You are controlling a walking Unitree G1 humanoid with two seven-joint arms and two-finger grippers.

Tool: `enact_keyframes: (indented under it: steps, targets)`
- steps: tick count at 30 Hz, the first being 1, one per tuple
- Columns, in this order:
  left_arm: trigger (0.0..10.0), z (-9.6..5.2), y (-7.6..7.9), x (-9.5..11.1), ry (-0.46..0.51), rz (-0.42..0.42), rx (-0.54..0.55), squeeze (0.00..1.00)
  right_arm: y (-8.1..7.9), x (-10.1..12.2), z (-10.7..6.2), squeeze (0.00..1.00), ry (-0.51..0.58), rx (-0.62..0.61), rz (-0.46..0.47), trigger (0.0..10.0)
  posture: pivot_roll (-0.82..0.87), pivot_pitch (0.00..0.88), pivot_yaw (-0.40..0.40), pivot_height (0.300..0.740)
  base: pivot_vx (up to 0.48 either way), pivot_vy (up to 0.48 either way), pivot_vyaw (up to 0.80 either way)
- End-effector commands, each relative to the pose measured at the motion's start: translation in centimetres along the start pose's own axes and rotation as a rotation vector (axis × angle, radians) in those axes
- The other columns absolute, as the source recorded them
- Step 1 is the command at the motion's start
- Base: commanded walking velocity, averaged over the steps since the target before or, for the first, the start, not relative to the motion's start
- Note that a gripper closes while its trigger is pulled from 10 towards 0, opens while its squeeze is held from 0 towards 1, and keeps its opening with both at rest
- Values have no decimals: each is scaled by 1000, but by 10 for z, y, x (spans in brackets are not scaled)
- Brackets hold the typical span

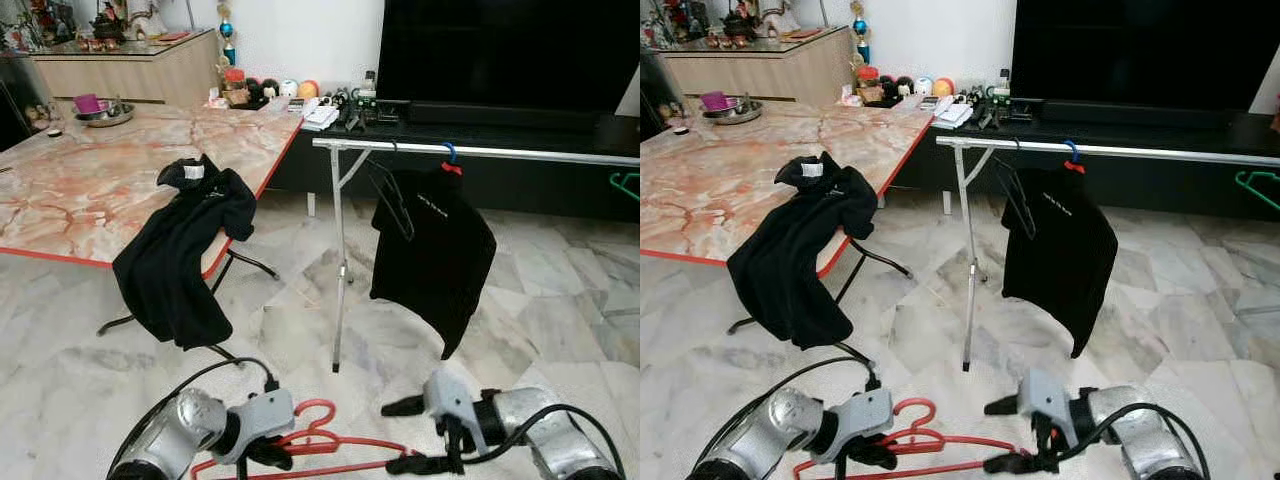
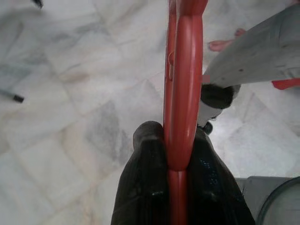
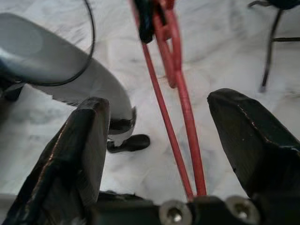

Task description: Hang hanger

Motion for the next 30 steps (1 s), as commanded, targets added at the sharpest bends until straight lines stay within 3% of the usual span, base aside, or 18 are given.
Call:
enact_keyframes:
  steps: [1,7,18,30]
  targets:
    - [10000,-3,0,7,2,27,-29,0,4,9,4,0,-2,-6,-25,10000,112,0,-23,740,0,0,0]
    - [10000,-4,-3,25,14,54,-47,0,16,13,16,0,-9,-90,-65,10000,116,0,-31,740,0,0,0]
    - [10000,5,-4,45,32,60,-58,0,10,3,25,0,-17,-46,-20,10000,116,0,-43,740,0,0,0]
    - [10000,5,-4,54,49,63,-68,0,13,-1,39,0,-15,-84,-12,10000,127,0,-42,740,0,0,0]
Point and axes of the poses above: a point about 5 cm out from each wrist's last joint towards the gripper, its own z axis pointing out of the wrist towards the gripper, its own x axis along the axis of the wrist's last joint, y = z × x, the point moved 5 cm from there along z, pointing out of the wrist towards the gripper, and after that the axes turned 11 degrees about z, right-handed, at the moved point
